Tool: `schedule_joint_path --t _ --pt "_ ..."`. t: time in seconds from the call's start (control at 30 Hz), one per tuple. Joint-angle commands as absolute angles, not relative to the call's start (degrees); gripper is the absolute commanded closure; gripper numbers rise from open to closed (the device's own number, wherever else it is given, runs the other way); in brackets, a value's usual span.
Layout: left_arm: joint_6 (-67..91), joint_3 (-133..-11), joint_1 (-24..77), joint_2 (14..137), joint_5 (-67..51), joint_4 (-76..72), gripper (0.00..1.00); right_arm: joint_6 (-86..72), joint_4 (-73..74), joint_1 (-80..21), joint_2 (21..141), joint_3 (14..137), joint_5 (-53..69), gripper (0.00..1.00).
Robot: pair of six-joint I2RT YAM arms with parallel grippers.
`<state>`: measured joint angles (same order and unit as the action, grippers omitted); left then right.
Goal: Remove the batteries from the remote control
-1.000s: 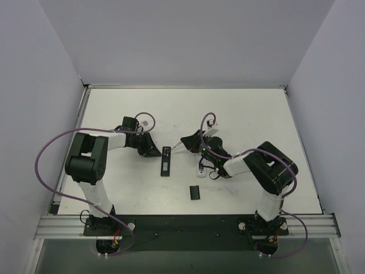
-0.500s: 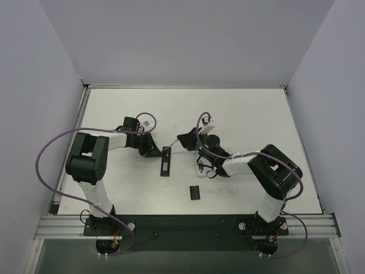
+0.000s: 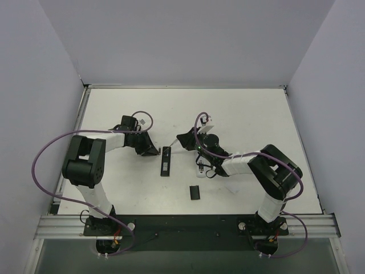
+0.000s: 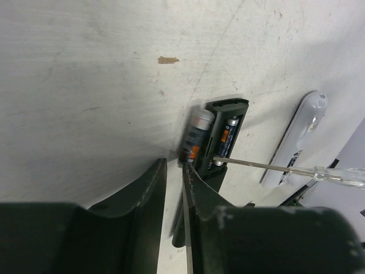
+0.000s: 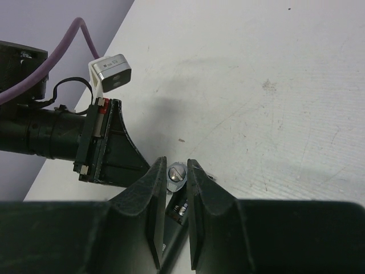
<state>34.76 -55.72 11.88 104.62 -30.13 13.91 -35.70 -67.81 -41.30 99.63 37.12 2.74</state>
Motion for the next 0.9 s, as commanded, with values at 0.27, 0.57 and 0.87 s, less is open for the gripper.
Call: schedule_joint_path --t 0.27,0.57,0.87 --pt "32.5 -57.6 9.9 97.8 -17.1 18.5 0.64 -33.6 -68.8 -41.0 99.9 42.0 2.6 1.0" --pt "31.5 -57.0 7.6 97.8 -19.8 16.8 0.64 -31.7 -64.3 -41.3 95.7 41.0 1.1 1.0" --pt "31.0 -56.5 11.4 95.9 -27.9 11.6 0.68 -20.0 -46.2 -45.0 88.5 45.3 -6.1 1.0"
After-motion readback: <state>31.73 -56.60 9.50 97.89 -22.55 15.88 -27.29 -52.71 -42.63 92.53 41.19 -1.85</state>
